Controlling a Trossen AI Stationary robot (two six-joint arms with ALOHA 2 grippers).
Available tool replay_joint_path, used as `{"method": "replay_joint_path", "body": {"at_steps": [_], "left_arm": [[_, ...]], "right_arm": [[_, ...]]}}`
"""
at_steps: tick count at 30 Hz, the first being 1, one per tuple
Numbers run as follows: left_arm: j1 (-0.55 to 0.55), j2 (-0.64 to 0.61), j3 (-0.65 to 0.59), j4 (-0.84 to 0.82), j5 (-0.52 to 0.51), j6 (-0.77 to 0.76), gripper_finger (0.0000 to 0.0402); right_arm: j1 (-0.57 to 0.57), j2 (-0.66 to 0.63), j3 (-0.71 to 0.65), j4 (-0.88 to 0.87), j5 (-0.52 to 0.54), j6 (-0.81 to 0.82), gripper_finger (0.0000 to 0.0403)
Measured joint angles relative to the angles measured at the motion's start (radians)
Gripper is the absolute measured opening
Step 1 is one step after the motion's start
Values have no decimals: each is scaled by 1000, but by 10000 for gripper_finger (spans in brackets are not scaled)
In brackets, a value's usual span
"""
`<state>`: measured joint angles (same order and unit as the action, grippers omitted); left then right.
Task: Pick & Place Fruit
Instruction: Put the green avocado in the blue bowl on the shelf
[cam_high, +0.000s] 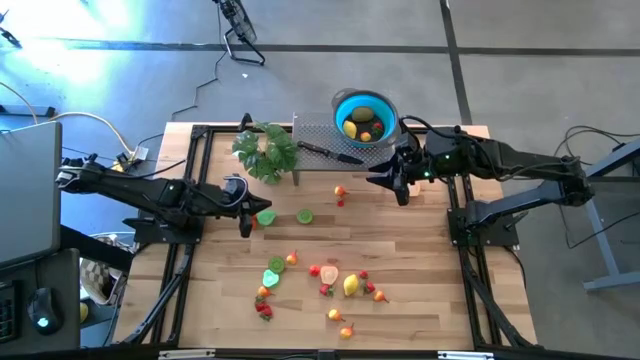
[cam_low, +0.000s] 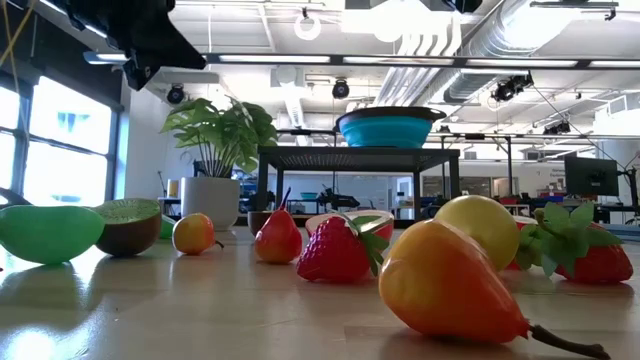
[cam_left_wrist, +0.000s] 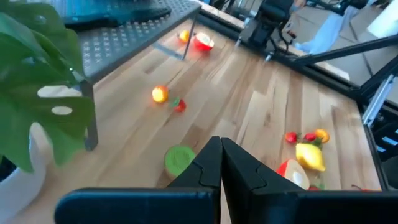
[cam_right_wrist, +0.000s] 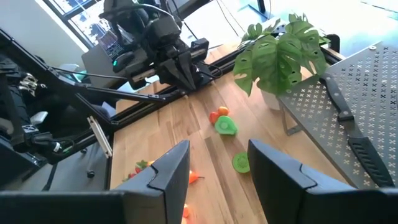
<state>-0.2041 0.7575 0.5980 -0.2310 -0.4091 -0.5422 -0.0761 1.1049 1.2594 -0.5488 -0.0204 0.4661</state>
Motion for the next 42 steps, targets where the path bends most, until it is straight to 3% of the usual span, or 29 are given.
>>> {"method": "replay_joint_path", "body": {"at_steps": [5, 11, 17, 28, 33, 42], "left_arm": [[-68, 30, 0, 1, -9, -50, 0], [-180, 86, 0, 0, -148, -66, 0], [-183, 92, 0, -4, -98, -31, 0], [-183, 92, 0, -35, -126, 30, 6], [-182, 92, 0, -107, -159, -45, 58], [-182, 92, 0, -289, -162, -218, 214]], "right_arm": [[0, 0, 0, 4, 0, 0, 155], [0, 0, 0, 5, 2, 0, 155], [0, 0, 0, 6, 52, -1, 155], [0, 0, 0, 7, 64, 7, 155], [0, 0, 0, 7, 64, 9, 155], [0, 0, 0, 6, 65, 8, 155]]}}
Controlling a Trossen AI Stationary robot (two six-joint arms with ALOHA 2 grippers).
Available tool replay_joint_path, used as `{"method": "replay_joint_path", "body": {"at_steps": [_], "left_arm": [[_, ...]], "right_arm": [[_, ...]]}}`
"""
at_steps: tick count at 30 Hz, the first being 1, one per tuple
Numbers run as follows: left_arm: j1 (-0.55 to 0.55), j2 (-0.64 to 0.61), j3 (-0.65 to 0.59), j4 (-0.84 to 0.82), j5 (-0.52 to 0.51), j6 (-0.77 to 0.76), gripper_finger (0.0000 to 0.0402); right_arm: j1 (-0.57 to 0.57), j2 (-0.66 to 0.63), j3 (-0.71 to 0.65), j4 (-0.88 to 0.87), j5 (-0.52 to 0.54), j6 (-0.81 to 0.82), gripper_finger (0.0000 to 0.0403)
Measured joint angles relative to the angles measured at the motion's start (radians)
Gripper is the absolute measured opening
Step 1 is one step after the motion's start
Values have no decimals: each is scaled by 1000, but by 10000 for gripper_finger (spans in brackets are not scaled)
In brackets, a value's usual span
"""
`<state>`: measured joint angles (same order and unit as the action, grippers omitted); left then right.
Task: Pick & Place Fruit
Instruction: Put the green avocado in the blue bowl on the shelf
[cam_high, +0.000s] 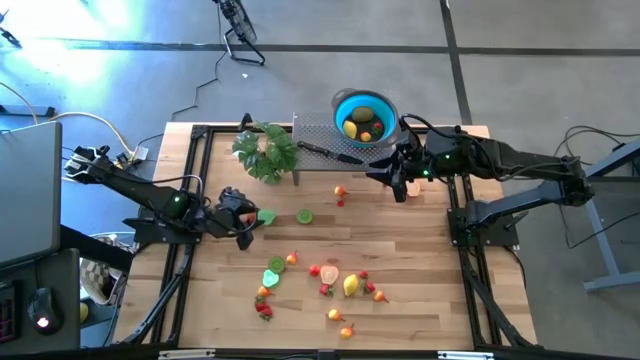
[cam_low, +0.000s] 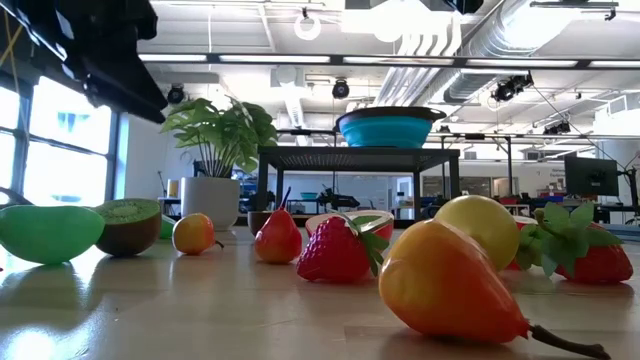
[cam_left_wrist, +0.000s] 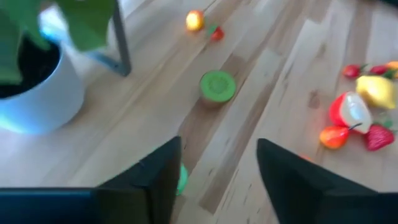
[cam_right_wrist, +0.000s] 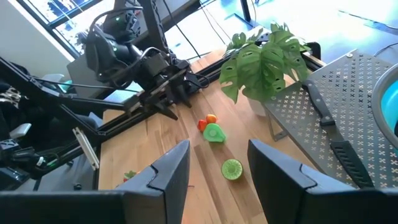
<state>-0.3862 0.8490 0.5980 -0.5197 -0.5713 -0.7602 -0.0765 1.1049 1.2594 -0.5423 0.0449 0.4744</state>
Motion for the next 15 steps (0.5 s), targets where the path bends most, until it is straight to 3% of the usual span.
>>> {"method": "replay_joint_path", "body": {"at_steps": [7, 15], "left_arm": [[0, 0, 0, -30, 2, -4, 302], [0, 0, 0, -31, 6, -7, 324]], "right_arm": [[0, 0, 0, 0, 1, -7, 155], [0, 0, 0, 0, 1, -7, 155]]}}
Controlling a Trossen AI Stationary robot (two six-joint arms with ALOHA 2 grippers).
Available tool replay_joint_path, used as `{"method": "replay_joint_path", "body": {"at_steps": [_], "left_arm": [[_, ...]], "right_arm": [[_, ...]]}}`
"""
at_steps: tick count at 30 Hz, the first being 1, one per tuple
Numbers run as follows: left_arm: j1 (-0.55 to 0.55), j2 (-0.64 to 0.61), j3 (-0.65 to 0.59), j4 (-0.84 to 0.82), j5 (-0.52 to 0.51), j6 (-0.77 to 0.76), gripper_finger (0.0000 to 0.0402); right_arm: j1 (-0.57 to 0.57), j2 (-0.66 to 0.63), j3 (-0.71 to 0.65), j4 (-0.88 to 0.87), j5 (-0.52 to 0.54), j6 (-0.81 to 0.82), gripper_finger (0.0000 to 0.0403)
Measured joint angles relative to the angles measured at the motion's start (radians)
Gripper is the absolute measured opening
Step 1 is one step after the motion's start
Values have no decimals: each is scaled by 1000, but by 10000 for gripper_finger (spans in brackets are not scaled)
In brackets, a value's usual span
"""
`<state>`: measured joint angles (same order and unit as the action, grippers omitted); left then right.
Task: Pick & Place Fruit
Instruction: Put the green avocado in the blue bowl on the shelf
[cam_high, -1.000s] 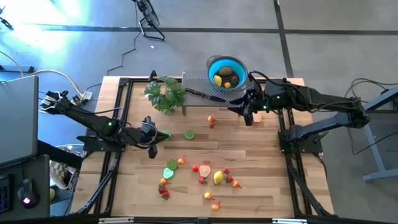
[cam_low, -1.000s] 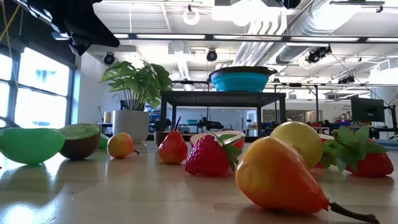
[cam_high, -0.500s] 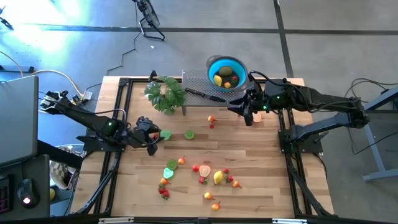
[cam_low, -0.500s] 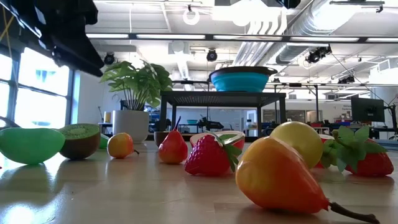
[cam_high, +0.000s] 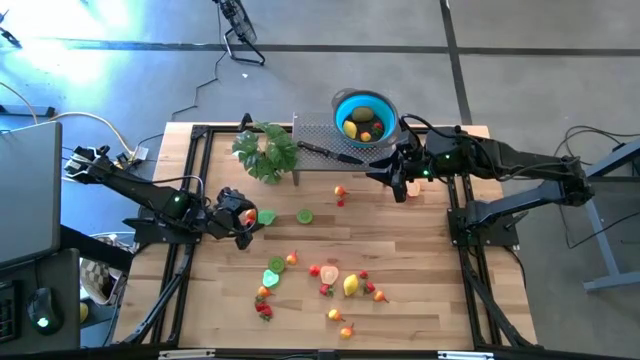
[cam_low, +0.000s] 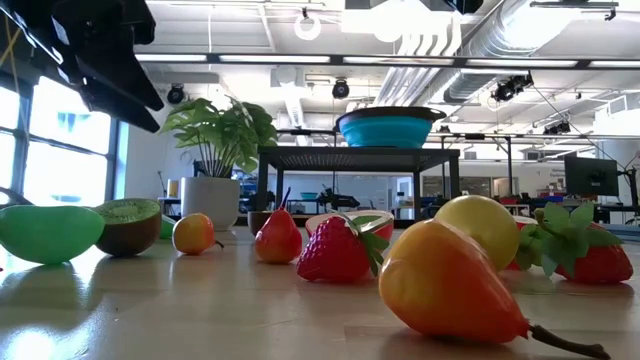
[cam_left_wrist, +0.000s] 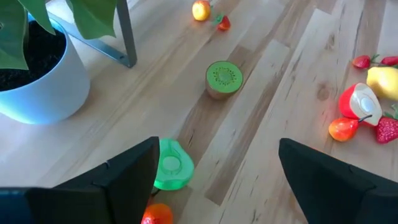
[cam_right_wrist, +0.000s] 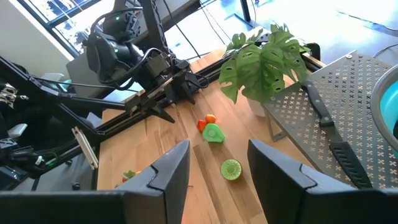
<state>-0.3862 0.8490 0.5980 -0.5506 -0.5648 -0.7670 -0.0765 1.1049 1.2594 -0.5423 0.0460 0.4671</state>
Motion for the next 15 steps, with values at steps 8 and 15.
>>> {"method": "replay_joint_path", "body": {"at_steps": [8, 15], "left_arm": [[1, 0, 0, -46, 0, -22, 324], [8, 21, 0, -65, 11, -33, 324]], "right_arm": [[0, 0, 0, 0, 8, 0, 155], [0, 0, 0, 0, 35, 0, 155]]}}
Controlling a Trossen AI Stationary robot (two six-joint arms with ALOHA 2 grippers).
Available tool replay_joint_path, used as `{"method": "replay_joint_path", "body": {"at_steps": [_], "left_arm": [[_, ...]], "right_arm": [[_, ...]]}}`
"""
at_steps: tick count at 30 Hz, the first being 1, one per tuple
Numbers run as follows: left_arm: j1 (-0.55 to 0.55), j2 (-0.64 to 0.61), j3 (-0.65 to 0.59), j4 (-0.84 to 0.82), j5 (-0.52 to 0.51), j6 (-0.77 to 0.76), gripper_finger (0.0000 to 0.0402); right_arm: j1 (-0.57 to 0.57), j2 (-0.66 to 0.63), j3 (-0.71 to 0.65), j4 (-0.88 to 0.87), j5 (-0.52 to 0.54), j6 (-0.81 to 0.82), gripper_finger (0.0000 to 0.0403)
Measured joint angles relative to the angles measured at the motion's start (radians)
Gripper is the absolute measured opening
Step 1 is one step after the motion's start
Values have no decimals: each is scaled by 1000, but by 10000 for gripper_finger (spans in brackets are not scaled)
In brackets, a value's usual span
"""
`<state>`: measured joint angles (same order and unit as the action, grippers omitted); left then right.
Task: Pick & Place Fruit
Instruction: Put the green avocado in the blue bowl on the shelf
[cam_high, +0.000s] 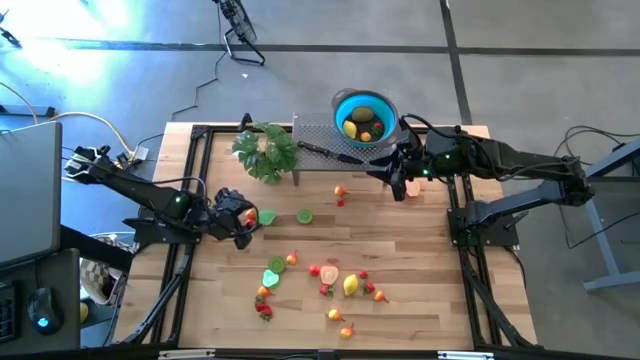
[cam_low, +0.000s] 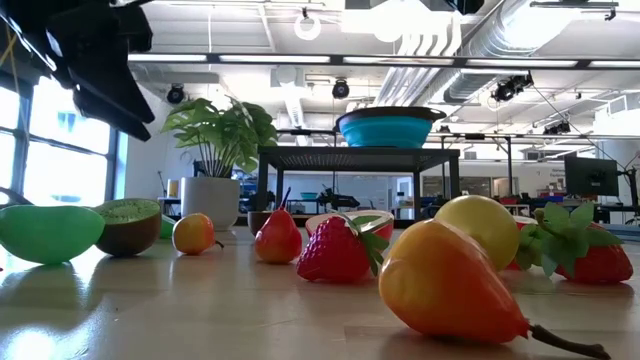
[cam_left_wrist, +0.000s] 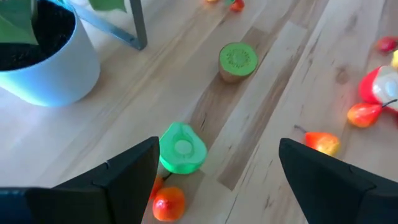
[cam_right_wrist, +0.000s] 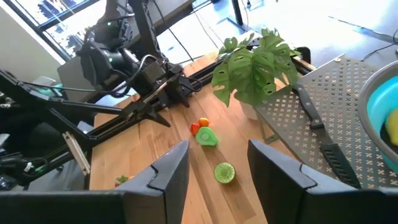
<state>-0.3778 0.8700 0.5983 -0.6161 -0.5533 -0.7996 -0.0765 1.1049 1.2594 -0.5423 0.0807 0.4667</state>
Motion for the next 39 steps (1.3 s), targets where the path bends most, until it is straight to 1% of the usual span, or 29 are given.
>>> {"method": "replay_joint_path", "body": {"at_steps": [9, 13, 15, 18, 25, 33, 39], "left_arm": [[155, 132, 0, -1, 166, 40, 324], [200, 166, 0, 27, 261, 91, 324], [216, 181, 0, 36, 286, 113, 324], [236, 208, 0, 40, 293, 138, 324], [275, 290, 0, 51, 294, 141, 324], [273, 398, 0, 124, 295, 141, 324], [273, 457, 0, 164, 282, 139, 324]], "right_arm": [[0, 0, 0, 0, 0, 0, 155], [0, 0, 0, 0, 0, 0, 155], [0, 0, 0, 0, 0, 0, 155], [0, 0, 0, 0, 0, -1, 155], [0, 0, 0, 0, -1, -20, 155], [0, 0, 0, -1, -2, -21, 155], [0, 0, 0, -3, -2, -21, 155]]}}
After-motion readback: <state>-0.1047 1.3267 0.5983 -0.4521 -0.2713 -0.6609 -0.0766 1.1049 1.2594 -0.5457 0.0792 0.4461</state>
